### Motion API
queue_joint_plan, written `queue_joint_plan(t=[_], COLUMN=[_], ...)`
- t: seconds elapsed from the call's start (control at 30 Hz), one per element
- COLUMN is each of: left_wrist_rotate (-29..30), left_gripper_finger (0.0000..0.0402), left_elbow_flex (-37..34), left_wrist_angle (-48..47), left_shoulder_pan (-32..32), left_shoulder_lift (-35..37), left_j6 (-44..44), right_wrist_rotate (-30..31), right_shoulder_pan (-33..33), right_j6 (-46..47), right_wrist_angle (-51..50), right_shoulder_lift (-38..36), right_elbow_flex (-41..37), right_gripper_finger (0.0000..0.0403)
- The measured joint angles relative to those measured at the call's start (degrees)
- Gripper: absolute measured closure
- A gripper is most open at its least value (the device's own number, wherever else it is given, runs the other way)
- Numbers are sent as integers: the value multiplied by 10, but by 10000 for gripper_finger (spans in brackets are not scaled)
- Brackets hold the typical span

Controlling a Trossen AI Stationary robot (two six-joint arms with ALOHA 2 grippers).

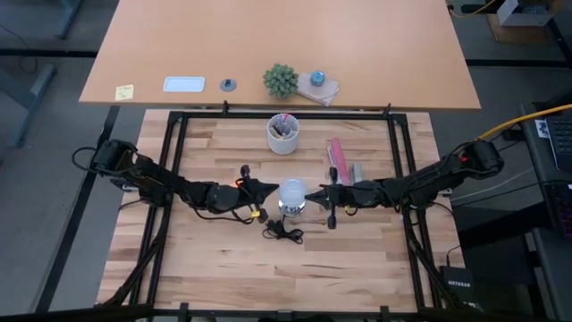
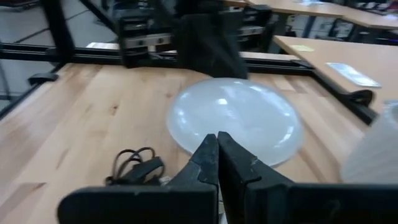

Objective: Screw lightbulb
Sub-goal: Remove the lightbulb from the lamp

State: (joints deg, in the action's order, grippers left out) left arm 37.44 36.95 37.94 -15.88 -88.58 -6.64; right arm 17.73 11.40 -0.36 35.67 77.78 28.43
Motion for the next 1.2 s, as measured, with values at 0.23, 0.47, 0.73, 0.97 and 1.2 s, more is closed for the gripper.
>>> queue_joint_plan(t=[0.23, 0.47, 0.73, 0.97, 1.2], left_wrist_rotate=[-30, -12, -1, 24, 129], left_gripper_finger=[400, 400, 400, 400, 400], left_elbow_flex=[1, 2, 1, 1, 1], left_wrist_angle=[-1, 10, 36, 88, 80], left_shoulder_pan=[-28, -39, -38, -36, -27], left_shoulder_lift=[-3, -3, -2, -2, -2], left_j6=[-3, -3, 34, 86, 86], right_wrist_rotate=[84, 77, 76, 70, -63], right_shoulder_pan=[-6, -21, -18, -17, 12], right_j6=[1, 1, -43, -76, -21], right_wrist_angle=[6, -1, 42, 63, 7], right_shoulder_lift=[2, 3, 3, -39, -87], right_elbow_flex=[2, -1, -1, 0, 1], right_gripper_finger=[402, 402, 402, 402, 402])
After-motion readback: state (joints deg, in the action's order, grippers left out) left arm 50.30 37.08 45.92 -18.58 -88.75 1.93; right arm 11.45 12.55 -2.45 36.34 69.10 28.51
